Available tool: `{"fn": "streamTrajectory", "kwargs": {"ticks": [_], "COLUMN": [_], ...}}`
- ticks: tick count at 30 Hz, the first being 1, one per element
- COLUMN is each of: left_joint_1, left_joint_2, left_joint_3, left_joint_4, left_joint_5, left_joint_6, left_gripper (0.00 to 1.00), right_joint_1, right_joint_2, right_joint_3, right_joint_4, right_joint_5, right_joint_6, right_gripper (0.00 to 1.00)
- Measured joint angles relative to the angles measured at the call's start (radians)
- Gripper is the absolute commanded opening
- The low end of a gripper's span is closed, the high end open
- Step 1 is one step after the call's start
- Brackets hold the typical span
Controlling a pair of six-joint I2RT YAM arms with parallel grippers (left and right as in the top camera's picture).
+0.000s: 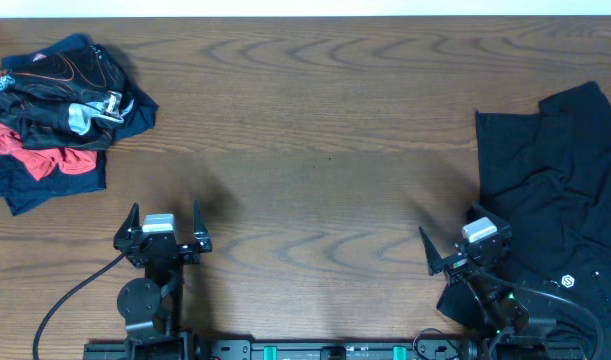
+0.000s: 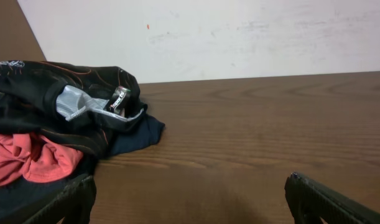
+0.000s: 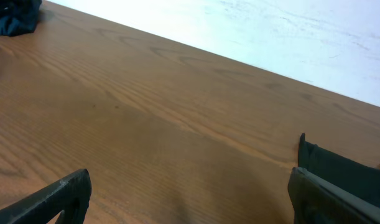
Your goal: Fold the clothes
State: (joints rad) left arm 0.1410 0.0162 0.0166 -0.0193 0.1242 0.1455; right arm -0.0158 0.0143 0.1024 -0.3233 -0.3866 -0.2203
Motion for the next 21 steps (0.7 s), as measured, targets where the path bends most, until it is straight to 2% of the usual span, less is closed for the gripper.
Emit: {"fn": "streamTrajectory", "kwargs": {"ticks": [15, 18, 21], "left_joint_1": [0.000, 0.000, 0.000], "left_joint_2": [0.000, 0.000, 0.000], "left_joint_3": [0.000, 0.000, 0.000], "left_joint_4": [0.000, 0.000, 0.000], "left_joint_5": [0.000, 0.000, 0.000], "left_joint_6": [0.000, 0.000, 0.000], "left_gripper": [0.98, 0.98, 0.98], "right_joint_1": [0.000, 0.000, 0.000], "right_joint_2": [0.000, 0.000, 0.000], "right_joint_3": [0.000, 0.000, 0.000], "right_joint_4": [0.000, 0.000, 0.000], "right_joint_5": [0.001, 0.001, 0.013], "right_joint_6": [0.007, 0.069, 0.196], "right_gripper": [0.99, 0.99, 0.99]}}
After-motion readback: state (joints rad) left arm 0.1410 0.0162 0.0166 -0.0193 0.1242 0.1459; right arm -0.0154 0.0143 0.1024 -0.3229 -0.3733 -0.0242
